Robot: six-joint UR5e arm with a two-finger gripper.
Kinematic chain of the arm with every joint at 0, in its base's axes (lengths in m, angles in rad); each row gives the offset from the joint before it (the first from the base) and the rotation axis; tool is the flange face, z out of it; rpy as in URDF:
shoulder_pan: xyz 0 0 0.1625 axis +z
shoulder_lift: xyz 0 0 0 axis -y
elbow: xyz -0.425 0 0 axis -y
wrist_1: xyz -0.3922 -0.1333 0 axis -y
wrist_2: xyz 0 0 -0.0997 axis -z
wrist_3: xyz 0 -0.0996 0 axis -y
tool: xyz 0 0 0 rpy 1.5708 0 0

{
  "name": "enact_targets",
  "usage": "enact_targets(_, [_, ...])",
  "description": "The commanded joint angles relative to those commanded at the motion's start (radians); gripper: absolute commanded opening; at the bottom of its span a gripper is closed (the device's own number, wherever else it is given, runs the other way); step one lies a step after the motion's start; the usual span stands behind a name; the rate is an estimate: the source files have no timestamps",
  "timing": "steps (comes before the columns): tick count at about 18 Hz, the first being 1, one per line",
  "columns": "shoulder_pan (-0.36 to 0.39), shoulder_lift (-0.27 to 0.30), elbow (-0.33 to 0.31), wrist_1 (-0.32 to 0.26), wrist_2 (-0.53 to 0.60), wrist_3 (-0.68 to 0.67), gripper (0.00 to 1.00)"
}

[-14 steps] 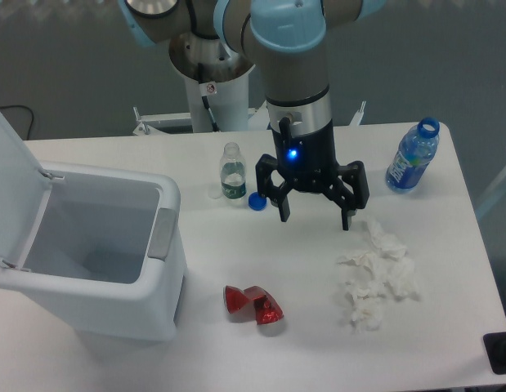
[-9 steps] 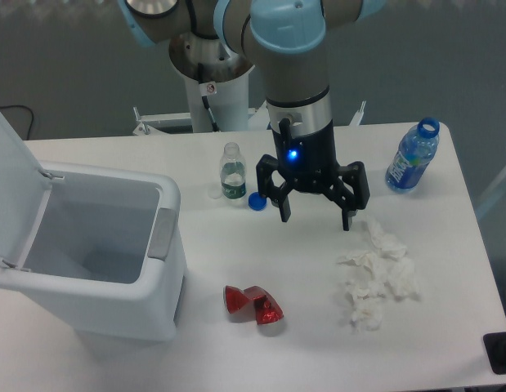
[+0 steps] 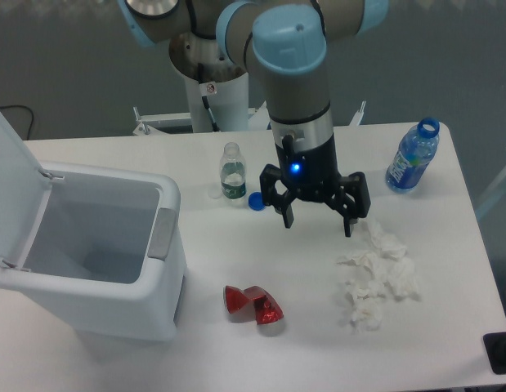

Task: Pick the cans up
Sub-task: 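Move the open gripper down toward the two red crushed cans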

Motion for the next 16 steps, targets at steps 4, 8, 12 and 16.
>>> enact_targets(4, [-0.02, -0.014, -0.039, 0.054, 0.034, -0.006, 1.0])
enact_targets(8, [-0.025, -0.047, -0.031, 0.052, 0.035, -0.199, 1.0])
enact_targets(12, [-0.055, -0.097, 0.008, 0.052, 0.032, -0.336, 1.0])
enact_targets(16, [-0.066, -0.146, 0.023, 0.052, 0.029, -0.506, 1.0])
